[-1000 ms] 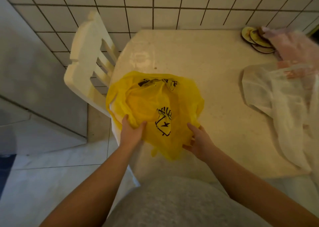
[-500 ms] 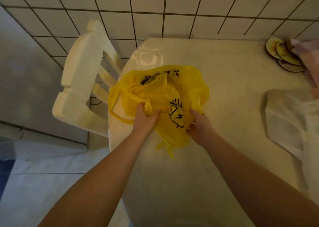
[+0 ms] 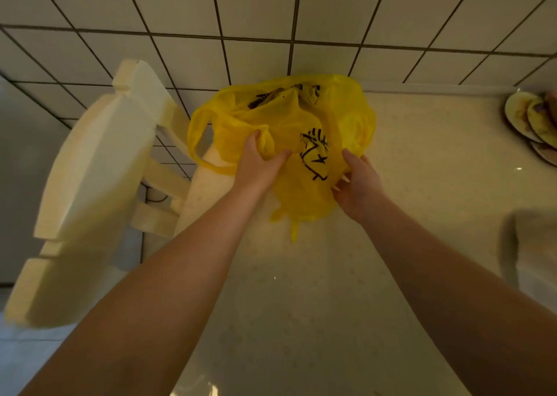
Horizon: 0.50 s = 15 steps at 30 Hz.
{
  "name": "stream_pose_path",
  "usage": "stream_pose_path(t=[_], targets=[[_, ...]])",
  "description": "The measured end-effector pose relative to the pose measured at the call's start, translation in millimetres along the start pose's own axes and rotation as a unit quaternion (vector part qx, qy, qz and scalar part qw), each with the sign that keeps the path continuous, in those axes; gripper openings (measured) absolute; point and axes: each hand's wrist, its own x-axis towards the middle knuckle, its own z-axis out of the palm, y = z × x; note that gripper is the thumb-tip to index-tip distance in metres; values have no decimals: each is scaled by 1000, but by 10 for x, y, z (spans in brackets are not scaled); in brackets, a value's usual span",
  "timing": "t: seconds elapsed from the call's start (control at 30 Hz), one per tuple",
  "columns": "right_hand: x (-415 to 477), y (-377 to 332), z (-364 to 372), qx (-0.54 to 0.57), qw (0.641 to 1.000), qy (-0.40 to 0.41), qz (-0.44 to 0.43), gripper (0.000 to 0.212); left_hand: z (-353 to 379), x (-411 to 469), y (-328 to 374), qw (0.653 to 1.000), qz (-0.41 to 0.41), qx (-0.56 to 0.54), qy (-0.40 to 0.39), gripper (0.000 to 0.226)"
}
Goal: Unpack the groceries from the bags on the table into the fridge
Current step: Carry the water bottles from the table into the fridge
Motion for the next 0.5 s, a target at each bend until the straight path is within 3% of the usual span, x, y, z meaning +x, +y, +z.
stream_pose_path(t=[0.2, 0.3, 0.4, 0.5], targets=[[-14, -73, -100, -46, 999, -7, 19, 43, -31, -68, -16, 1000, 24, -4, -10, 86], [-225, 23, -294, -89, 996, 13, 28, 64, -69, -360, -144, 999, 36, 12, -18, 85], [-570, 145, -498, -187, 982, 8, -3, 74, -103, -755, -249, 997, 57, 45, -35, 83], [-955, 291, -725, -314, 946, -8, -76, 75, -161, -1285, -310, 991, 89, 90, -53, 77]])
